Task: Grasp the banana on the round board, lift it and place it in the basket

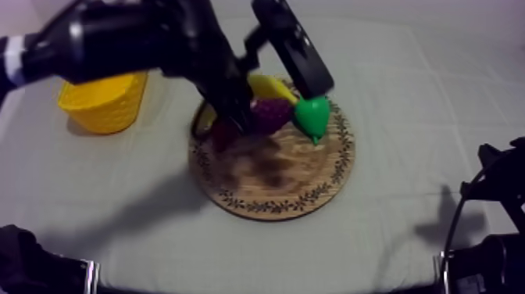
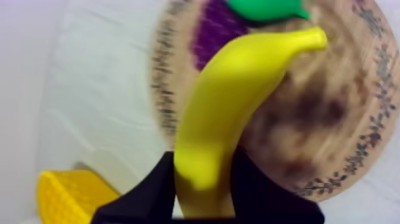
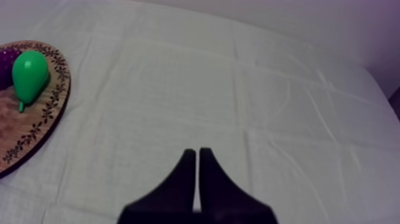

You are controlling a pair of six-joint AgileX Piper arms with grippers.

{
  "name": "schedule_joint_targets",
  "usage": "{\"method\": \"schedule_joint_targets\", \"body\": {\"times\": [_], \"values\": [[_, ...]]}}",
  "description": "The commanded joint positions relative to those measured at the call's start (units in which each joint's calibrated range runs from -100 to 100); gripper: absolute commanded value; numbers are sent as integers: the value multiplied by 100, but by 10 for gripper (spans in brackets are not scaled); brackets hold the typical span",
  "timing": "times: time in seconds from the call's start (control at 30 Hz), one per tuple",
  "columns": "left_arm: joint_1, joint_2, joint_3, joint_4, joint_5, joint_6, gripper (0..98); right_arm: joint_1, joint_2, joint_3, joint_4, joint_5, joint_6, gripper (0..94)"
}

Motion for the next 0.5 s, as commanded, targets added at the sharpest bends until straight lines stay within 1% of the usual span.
{"method": "schedule_joint_targets", "body": {"times": [0.0, 0.2, 0.47], "values": [[-266, -361, -68, -34, 11, -86, 308, 1, -2, 2, 1, 2, -1, 3], [-1065, -895, -212, -75, -77, -268, 309, 1, -2, 2, 1, 2, -1, 3], [-2140, -1136, -250, -9, -490, -369, 309, 1, -2, 2, 1, 2, -1, 3]]}}
